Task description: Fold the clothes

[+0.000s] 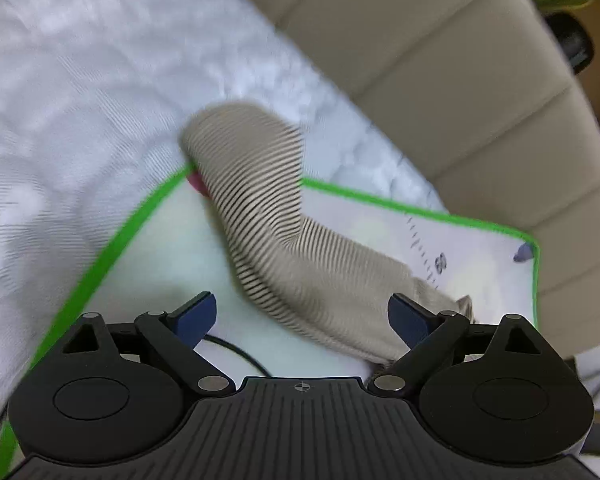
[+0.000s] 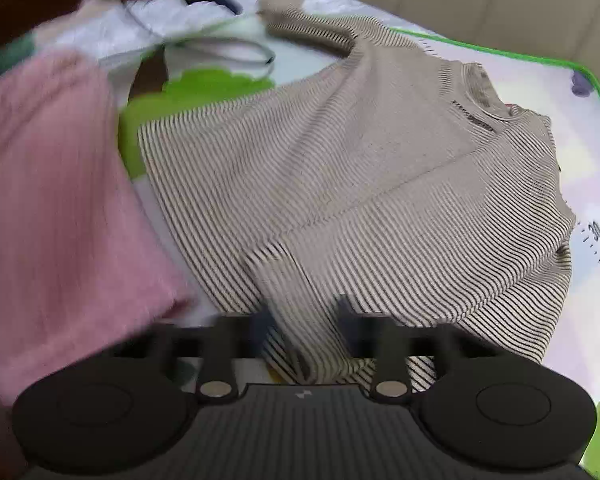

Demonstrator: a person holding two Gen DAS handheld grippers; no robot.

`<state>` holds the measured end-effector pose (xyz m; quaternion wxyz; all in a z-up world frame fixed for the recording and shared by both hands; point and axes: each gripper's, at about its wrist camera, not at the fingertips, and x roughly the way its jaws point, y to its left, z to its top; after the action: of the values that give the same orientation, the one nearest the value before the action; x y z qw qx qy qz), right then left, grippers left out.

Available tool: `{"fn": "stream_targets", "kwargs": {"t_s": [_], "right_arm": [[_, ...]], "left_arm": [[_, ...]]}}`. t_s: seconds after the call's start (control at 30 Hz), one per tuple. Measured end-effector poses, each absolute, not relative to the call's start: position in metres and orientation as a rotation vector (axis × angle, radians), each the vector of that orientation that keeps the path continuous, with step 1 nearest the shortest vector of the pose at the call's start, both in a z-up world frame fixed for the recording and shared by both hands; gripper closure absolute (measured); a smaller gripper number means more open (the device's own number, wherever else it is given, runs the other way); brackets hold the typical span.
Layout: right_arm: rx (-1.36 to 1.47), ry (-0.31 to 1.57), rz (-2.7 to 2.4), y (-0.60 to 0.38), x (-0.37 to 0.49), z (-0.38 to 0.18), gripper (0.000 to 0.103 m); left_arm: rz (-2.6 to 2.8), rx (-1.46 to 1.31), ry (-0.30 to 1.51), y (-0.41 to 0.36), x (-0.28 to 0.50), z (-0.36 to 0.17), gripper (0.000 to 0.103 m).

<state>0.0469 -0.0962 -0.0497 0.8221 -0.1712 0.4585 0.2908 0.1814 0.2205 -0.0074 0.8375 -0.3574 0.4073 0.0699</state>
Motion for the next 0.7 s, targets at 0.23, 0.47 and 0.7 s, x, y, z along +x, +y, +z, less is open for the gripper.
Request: {"fn": "stream_targets", "kwargs": {"t_s": [0.23,0.47,0.7], "right_arm": [[0.238,0.695,0.148,-0.266,0.143,0.069,0.095],[0.473,0.508,-0.106,-0.371,0.183,0.133,0.095],[0.502,0.536,0.005,-0.302,0.230,0.131,0.095]], "left_arm": [[-0.006,-0.570,0.709,0.106,0.152,0.009,0.000],[-0.153,-0.260,0.734,0.056,0.165,-0.012,0.000],[-0.094,-0.427,0.800,0.091,0.162,-0.024,0.000]]}}
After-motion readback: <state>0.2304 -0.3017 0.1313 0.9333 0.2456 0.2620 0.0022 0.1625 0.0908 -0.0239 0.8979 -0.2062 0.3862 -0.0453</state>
